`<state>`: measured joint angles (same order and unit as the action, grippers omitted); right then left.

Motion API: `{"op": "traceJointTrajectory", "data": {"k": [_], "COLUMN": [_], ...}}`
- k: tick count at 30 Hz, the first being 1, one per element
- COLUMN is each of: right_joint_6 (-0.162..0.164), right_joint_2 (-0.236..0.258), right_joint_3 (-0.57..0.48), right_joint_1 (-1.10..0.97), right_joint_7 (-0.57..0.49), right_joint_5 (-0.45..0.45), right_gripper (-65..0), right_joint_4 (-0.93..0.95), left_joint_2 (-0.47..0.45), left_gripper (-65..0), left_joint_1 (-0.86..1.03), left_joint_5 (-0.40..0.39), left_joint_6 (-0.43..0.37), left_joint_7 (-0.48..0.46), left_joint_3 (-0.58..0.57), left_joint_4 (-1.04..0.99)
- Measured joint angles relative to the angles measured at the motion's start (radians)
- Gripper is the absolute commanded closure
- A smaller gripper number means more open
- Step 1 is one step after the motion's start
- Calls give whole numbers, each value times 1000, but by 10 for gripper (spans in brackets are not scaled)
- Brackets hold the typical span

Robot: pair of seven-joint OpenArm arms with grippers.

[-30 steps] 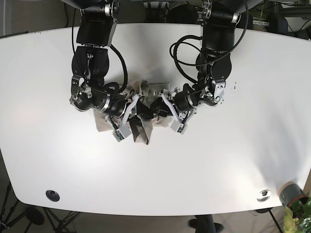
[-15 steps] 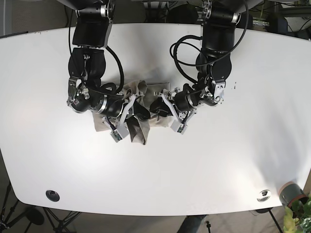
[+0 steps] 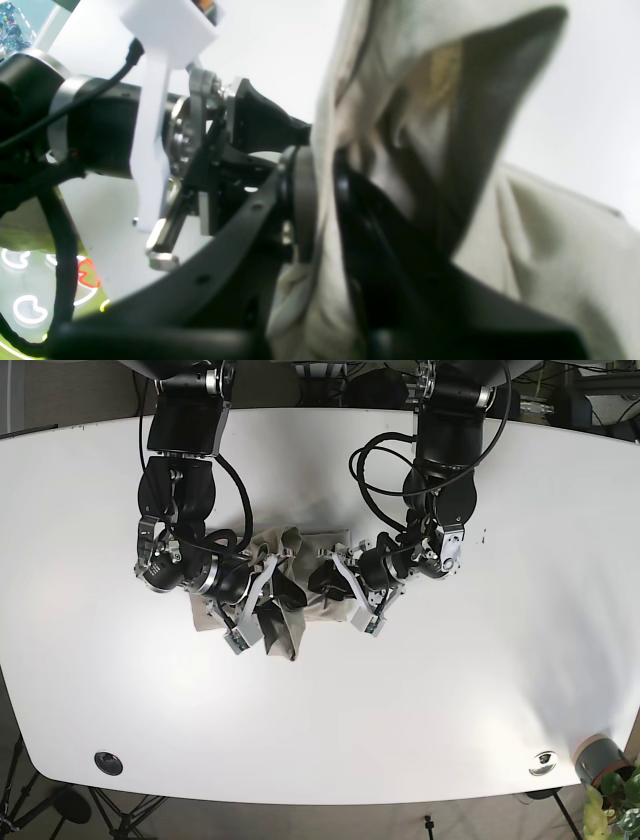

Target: Fold the T-shirt properly

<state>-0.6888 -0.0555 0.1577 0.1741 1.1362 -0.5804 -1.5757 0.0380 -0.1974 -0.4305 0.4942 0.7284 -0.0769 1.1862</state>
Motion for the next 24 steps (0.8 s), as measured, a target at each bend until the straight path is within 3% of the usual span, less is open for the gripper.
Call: {"op": "traceJointTrajectory", "data": {"k": [24], "right_joint_6": [0], "right_joint_2": [0], "right_joint_3": [2], "right_joint_1": [-16], "right_joint_7": [27], "right_joint_5": [-1], "right_gripper": [0], "right_joint_4": [-14], "left_joint_2": [-3], "left_gripper": [-210], "left_joint_1": [0], "left_joint_5": [0], "left_joint_6": [0], "left_joint_7": [0], "left_joint_3": [0], "left_joint_4": [0]}}
